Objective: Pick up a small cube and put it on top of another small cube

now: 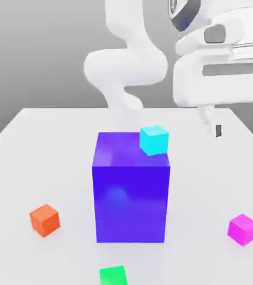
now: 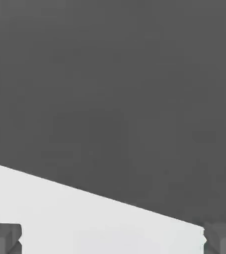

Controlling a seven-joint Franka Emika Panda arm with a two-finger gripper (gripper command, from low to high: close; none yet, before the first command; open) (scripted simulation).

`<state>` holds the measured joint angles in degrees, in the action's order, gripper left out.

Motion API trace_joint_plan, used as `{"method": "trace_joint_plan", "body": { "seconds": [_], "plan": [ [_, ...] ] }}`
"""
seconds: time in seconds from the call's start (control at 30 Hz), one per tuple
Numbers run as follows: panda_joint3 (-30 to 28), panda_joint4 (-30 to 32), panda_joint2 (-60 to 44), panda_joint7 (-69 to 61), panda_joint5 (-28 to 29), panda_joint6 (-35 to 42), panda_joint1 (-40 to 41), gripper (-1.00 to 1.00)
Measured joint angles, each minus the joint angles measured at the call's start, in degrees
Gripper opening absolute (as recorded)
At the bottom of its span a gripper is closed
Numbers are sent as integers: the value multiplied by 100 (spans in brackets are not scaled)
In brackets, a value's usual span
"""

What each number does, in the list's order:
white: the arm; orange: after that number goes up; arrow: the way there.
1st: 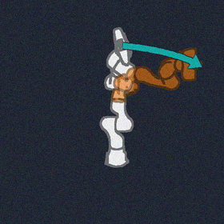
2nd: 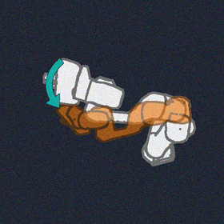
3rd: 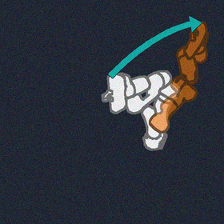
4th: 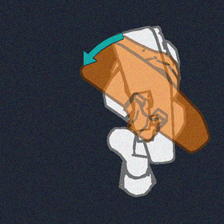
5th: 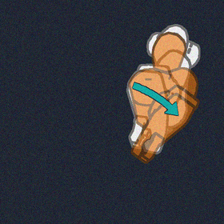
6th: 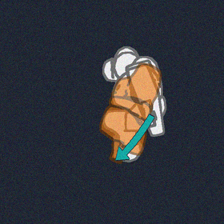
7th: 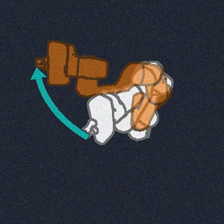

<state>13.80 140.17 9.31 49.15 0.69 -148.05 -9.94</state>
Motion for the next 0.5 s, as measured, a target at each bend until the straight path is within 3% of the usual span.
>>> {"method": "trace_joint_plan", "body": {
  "seconds": [0.3, 0.5],
  "plan": [
    [292, 416, -1927, 691, 764, -803, -875, 0],
    [-278, 269, -3183, 1266, 1497, -1645, -1479, 0]
  ]
}}
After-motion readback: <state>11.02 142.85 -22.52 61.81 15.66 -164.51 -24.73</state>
